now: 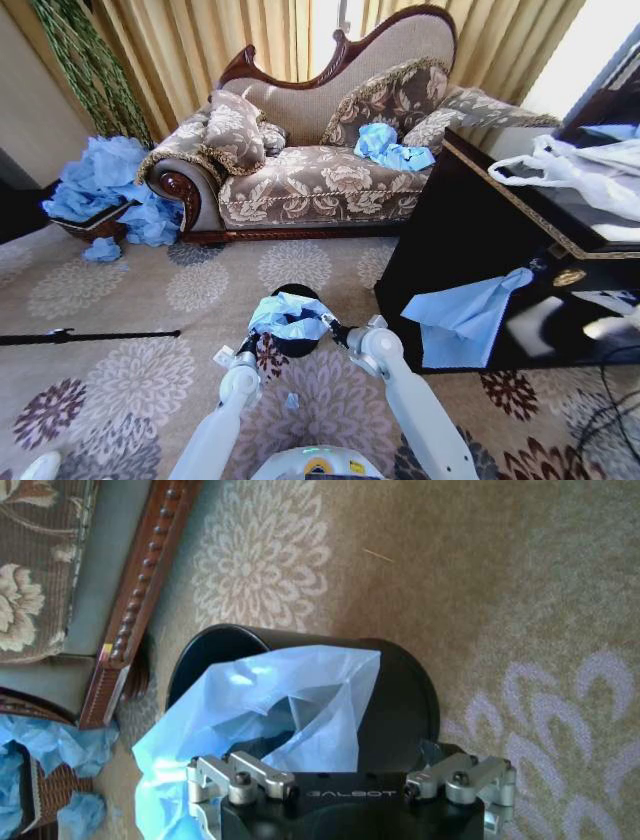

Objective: Place a garbage bag over the trash bin.

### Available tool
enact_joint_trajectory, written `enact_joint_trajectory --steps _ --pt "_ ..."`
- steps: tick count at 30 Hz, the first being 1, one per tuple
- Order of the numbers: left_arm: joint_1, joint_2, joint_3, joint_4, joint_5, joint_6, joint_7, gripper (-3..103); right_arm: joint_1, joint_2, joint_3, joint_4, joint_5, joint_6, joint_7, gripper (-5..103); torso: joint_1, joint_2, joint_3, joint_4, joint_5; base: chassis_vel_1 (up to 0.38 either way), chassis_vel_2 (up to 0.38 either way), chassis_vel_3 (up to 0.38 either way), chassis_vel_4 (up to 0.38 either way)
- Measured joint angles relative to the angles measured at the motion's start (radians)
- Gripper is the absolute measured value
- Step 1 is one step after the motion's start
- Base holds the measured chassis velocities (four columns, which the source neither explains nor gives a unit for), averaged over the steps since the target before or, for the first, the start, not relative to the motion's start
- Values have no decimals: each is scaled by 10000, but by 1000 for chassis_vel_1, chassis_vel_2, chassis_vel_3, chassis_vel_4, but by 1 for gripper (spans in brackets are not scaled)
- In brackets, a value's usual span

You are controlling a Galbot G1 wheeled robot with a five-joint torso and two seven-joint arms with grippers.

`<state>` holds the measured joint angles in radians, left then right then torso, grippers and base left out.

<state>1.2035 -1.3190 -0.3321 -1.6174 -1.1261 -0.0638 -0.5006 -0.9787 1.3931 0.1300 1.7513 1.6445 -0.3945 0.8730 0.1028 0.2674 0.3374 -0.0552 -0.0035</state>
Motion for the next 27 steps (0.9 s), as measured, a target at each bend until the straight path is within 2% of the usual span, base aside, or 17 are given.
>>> enact_joint_trajectory --steps 3,5,9,10,12,15,16,18,20,21,25,27 --pt "-49 6 6 29 0 -1 0 0 0 13 -17 -47 -50 -7 -111 93 0 0 0 0 0 0 0 0 0" --pt "-64 4 17 45 7 -3 0 0 -3 12 -40 -66 -98 -7 -164 93 0 0 0 -1 0 0 0 0 0" --pt "-98 -10 61 83 34 -15 0 0 -44 18 -66 -137 -246 -8 -316 71 0 0 0 0 0 0 0 0 0" --pt "-98 -10 61 83 34 -15 0 0 -44 18 -66 -137 -246 -8 -316 71 0 0 0 0 0 0 0 0 0" --pt "-125 -10 84 115 45 -21 0 0 -68 33 -72 -137 -283 -12 -357 60 -1 0 0 0 0 0 0 0 0" --pt "-151 -9 99 140 56 -27 1 0 -87 35 -113 -119 -323 -14 -384 54 0 0 0 0 0 0 0 0 0" --pt "-158 -8 106 142 77 -31 4 0 -104 36 -139 -87 -330 -17 -401 44 0 0 0 0 2 0 0 0 0" --pt "-159 -8 109 147 101 -34 11 0 -109 38 -151 -71 -333 -17 -416 44 0 0 0 0 0 0 0 0 0" --pt "-161 -8 111 163 165 -48 32 0 -121 61 -165 -64 -351 -19 -432 33 0 0 0 0 1 0 0 0 0" --pt "-161 -8 111 163 165 -48 32 0 -121 61 -165 -64 -351 -19 -432 33 0 0 0 0 1 0 0 0 0" --pt "-147 0 106 186 234 -61 102 0 -130 130 -180 -49 -387 -18 -473 12 -1 0 0 0 0 0 0 0 0" --pt "-147 2 105 189 238 -63 117 0 -130 135 -189 -40 -407 -19 -481 12 0 0 0 0 1 0 0 0 0"
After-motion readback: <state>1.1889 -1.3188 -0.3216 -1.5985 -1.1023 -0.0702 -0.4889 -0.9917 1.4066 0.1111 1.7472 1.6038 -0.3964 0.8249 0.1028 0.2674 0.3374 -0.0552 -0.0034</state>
